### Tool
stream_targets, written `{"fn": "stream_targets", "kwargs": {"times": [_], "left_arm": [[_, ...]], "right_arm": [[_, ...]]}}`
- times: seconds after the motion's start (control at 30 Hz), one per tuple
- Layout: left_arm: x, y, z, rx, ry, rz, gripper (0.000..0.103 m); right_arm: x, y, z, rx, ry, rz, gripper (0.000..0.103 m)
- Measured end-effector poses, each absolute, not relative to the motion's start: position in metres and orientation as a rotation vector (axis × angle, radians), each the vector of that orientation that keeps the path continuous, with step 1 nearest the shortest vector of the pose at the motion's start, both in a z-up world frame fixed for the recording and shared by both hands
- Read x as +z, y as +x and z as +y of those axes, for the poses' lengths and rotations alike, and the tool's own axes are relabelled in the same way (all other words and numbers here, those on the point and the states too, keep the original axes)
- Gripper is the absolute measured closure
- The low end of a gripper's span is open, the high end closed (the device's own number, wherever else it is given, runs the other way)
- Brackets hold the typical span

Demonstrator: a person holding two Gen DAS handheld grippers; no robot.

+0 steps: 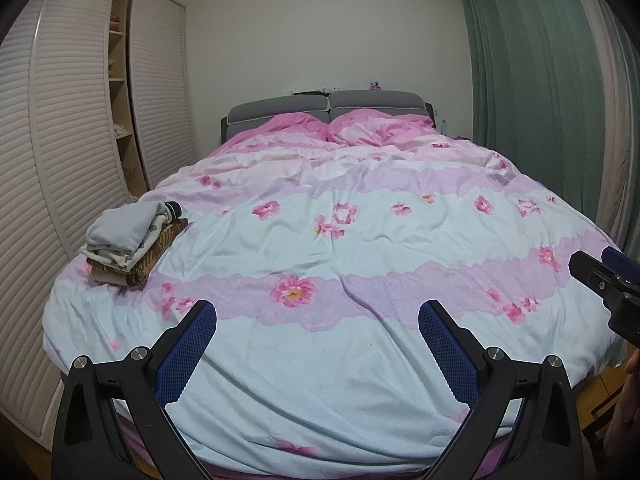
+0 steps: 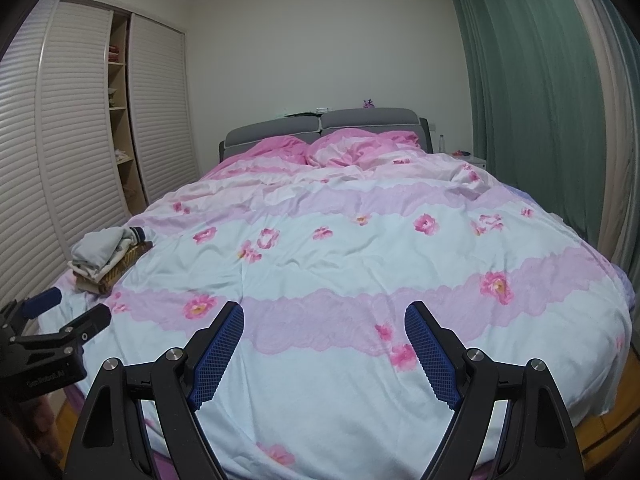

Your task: Fold small clothes

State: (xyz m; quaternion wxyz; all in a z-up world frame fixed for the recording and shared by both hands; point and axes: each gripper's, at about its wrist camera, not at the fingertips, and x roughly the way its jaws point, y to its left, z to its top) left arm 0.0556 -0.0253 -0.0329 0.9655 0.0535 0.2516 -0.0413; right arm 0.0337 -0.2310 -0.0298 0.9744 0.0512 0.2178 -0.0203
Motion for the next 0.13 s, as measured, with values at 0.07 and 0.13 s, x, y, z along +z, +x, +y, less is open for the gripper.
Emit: {"fn": "stream_targets", "kwargs": {"times": [0.07, 0.13], "left_arm": [[-0.0338, 0.0569, -0.0259, -0.082, 0.111, 0.519, 0.0], [-0.0346, 0.0576, -0.026, -0.082, 0.112, 0.528, 0.0]], "right_arm": [[-0.03, 0.0336, -0.2288, -0.04, 0.102, 0.439, 0.019], [-0.03, 0.0335, -0.2311, -0.041, 0.104, 0.439, 0.019]]}}
